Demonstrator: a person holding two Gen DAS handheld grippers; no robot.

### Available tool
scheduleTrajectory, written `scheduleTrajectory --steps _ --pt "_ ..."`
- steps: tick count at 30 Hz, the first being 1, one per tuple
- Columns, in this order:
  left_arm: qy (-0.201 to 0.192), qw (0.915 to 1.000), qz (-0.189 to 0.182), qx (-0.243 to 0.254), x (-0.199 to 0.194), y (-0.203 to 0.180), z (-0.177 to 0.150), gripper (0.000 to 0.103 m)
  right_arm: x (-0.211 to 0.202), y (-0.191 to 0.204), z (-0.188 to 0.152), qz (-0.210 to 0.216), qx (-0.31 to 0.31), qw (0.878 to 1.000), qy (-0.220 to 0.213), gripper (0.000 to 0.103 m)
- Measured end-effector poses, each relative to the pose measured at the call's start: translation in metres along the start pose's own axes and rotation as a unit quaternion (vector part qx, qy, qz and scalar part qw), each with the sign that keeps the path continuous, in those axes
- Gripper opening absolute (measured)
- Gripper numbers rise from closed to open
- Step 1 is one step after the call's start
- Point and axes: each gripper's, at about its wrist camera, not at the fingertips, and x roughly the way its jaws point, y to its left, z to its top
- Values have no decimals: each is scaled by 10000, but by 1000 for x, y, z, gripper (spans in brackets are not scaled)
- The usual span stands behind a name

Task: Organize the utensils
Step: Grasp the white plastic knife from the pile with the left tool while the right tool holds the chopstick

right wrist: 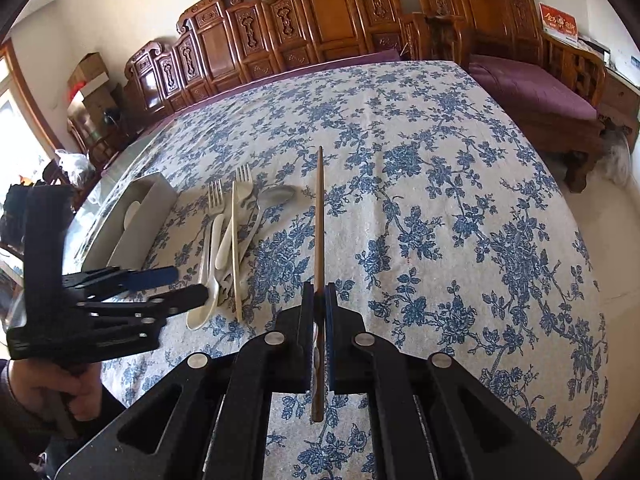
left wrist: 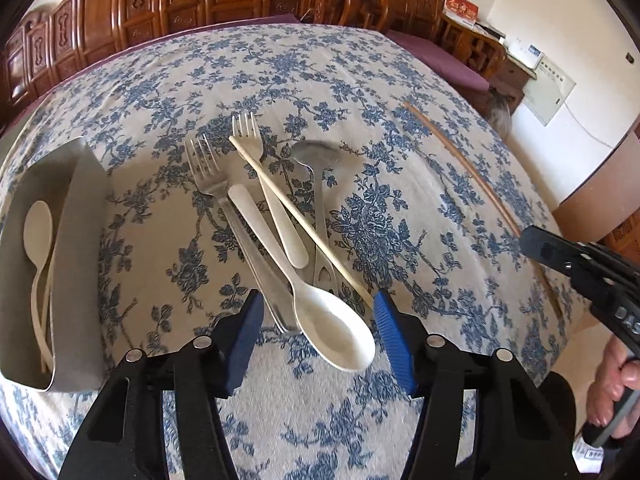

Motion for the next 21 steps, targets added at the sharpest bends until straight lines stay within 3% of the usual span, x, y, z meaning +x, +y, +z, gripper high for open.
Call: scheduleTrajectory --steps 7,14,21 --pt "230 9996 78 -114 15 4 -7 37 1 0 1 29 1 10000 6 6" --pt "237 9996 24 -178 6 16 -14 5 -1 0 1 24 1 10000 -11 6" --pt "140 9996 71 -215 -7 30 -18 1 4 10 -3 -41 -152 9999 52 6"
